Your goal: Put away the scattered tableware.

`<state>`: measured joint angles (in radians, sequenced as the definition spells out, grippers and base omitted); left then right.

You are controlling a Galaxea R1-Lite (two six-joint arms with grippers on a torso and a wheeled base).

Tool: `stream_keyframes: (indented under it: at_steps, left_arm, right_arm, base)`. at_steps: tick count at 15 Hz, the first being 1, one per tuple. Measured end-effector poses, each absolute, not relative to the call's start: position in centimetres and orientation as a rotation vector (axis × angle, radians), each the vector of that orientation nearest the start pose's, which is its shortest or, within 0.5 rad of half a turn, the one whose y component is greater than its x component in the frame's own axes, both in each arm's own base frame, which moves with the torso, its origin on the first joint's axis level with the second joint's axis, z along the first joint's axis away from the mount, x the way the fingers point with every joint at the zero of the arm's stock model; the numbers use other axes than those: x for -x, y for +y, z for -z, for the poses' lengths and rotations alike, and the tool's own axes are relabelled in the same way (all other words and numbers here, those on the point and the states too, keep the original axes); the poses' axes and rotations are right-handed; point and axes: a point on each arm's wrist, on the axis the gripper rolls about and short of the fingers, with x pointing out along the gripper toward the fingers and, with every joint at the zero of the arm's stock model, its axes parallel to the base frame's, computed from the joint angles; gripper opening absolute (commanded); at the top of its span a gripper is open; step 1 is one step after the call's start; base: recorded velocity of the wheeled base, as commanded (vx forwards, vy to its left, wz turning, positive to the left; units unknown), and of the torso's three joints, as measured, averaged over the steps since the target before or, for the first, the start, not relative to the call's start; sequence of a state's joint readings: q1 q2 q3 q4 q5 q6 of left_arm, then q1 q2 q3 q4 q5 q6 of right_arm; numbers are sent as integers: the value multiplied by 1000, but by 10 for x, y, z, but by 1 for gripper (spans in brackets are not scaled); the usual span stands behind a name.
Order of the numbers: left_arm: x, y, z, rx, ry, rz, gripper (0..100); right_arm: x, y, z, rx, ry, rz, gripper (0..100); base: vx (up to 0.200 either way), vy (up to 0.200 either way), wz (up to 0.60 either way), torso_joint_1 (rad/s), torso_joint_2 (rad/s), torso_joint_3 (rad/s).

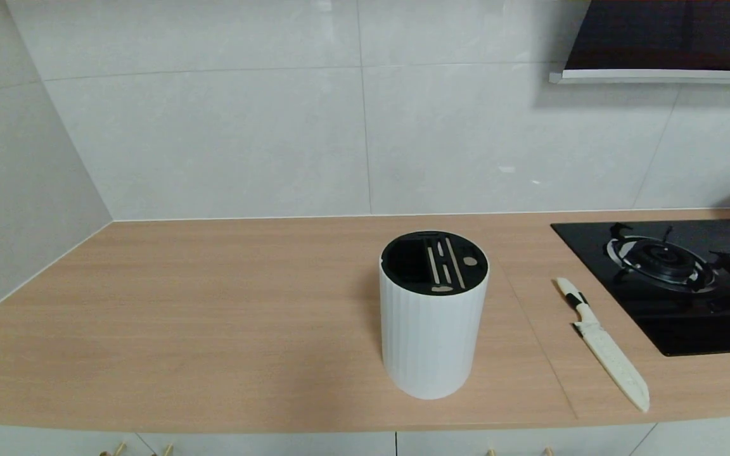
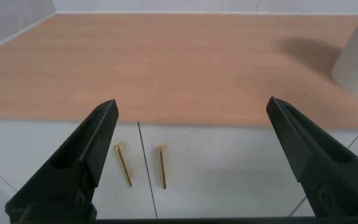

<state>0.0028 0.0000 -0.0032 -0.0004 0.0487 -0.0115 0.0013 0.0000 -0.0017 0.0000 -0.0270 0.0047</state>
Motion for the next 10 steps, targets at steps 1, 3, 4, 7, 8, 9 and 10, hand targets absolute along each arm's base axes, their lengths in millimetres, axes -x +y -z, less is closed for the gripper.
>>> stream_keyframes:
  at_steps: [1,3,4,7,8,9,10]
  left_arm:
    - [23,1,-76,12,-5,-51,100]
    - [23,1,-76,12,-5,-51,100]
    - [23,1,-76,12,-5,-51,100]
    - [23,1,-76,12,-5,-51,100]
    - [23,1,-76,12,-4,-51,100]
    - [23,1,-76,12,-4,-51,100]
    - [23,1,-76,12,-5,-51,100]
  right_arm:
    - [23,-1,-76,-4,-2,26,100]
    - [23,-1,-76,-4,-2,26,100]
    - [23,-1,-76,-5,-2,26,100]
    - [23,-1,-76,-5,-2,26,100]
    - [23,-1,-76,-5,-2,26,100]
    - [23,-1,-76,-5,-2,26,100]
    - [23,-1,-76,-4,-2,26,100]
  base:
    - [0,0,0,261,-588,-325]
    - [0,0,0,273,-608,-337]
    - [0,0,0,251,-549,-295]
    - [0,0,0,198,-426,-230]
    - [0,0,0,173,-378,-198]
    - [0,0,0,178,-378,-207]
    - [0,0,0,168,-364,-198]
